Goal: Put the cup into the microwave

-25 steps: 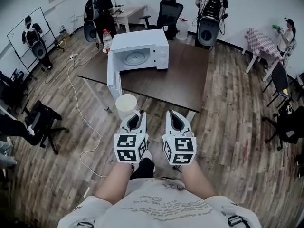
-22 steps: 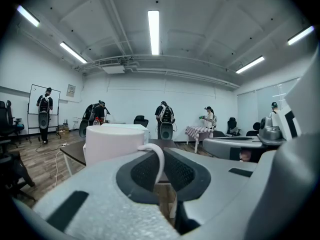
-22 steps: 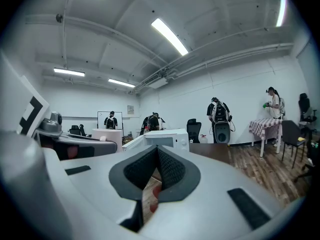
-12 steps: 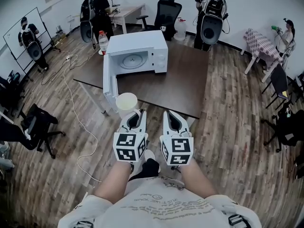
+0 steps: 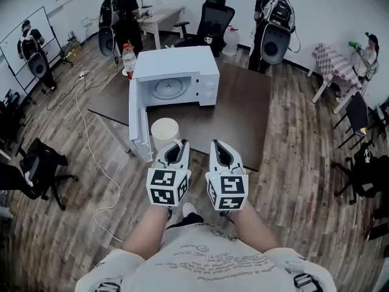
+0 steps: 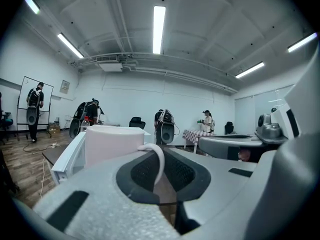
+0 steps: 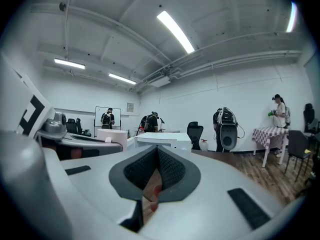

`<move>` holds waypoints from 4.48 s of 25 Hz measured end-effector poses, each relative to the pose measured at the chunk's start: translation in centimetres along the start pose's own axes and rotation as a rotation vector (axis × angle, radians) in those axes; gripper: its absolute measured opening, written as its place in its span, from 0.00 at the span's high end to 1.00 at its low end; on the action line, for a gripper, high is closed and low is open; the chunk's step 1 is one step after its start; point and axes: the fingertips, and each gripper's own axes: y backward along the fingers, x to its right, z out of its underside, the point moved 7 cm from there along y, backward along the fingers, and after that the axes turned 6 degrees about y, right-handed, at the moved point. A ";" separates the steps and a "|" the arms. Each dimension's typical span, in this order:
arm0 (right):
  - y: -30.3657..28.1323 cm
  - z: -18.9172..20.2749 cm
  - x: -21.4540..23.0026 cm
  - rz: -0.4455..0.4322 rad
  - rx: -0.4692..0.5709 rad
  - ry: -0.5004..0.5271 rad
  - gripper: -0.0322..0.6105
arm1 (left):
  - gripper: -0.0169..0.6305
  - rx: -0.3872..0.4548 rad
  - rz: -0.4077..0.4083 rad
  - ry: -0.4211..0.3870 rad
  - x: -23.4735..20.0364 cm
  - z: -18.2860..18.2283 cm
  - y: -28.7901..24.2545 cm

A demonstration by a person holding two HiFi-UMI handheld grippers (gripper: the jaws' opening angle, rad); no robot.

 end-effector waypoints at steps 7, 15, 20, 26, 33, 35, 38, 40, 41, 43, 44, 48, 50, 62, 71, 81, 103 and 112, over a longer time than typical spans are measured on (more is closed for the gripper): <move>-7.0 -0.9 1.1 -0.022 0.015 -0.004 0.93 | 0.92 -0.003 0.052 -0.016 -3.4 -0.8 -5.6; -14.0 -0.9 1.6 -0.017 0.021 -0.017 0.93 | 0.92 0.001 0.077 -0.031 -7.2 -1.4 -11.0; -16.7 -0.4 2.0 -0.023 0.003 -0.029 0.93 | 0.92 -0.023 0.084 -0.018 -8.9 -0.5 -13.3; -19.6 0.4 2.3 -0.060 0.000 -0.071 0.93 | 0.93 -0.001 0.098 -0.008 -10.8 1.2 -16.0; -23.6 1.5 3.7 -0.103 -0.025 -0.043 0.93 | 0.93 0.010 0.078 -0.007 -13.2 2.6 -20.3; -24.7 1.5 4.4 -0.106 -0.033 -0.054 0.93 | 0.93 0.007 0.073 -0.009 -14.0 3.0 -21.8; -26.2 2.0 5.4 -0.107 -0.054 -0.057 0.93 | 0.93 0.013 0.062 -0.032 -15.2 3.7 -23.9; -27.0 2.6 5.8 -0.104 -0.064 -0.012 0.93 | 0.93 0.027 0.068 -0.024 -16.3 4.3 -25.2; -27.4 2.9 5.9 -0.102 -0.067 0.015 0.93 | 0.93 0.032 0.074 -0.018 -16.8 4.6 -25.8; -28.0 3.7 6.1 -0.107 -0.082 0.039 0.93 | 0.93 0.034 0.080 -0.023 -17.6 5.3 -26.7; -28.2 4.1 6.2 -0.112 -0.094 0.037 0.93 | 0.93 0.032 0.079 -0.032 -18.0 5.6 -27.2; -29.4 5.4 6.8 -0.126 -0.132 0.035 0.93 | 0.93 0.012 0.058 -0.035 -19.4 6.6 -29.0; -29.8 5.8 7.0 -0.128 -0.136 0.042 0.93 | 0.93 0.008 0.048 -0.026 -20.1 7.0 -29.7; -31.2 7.6 8.7 -0.157 -0.193 0.084 0.94 | 0.93 0.018 0.037 -0.016 -23.9 7.3 -35.5; -32.2 8.4 11.1 -0.116 -0.222 0.112 0.93 | 0.93 0.017 0.058 0.002 -26.1 8.2 -39.3; -32.8 9.0 12.1 -0.087 -0.250 0.132 0.94 | 0.93 0.009 0.064 0.051 -27.5 8.9 -41.1; -32.0 10.1 11.7 -0.076 -0.299 0.151 0.93 | 0.91 -0.073 -0.029 0.025 -29.1 10.2 -39.4; -31.4 10.5 11.5 -0.083 -0.299 0.147 0.93 | 0.85 -0.108 -0.050 -0.073 -28.6 10.5 -38.7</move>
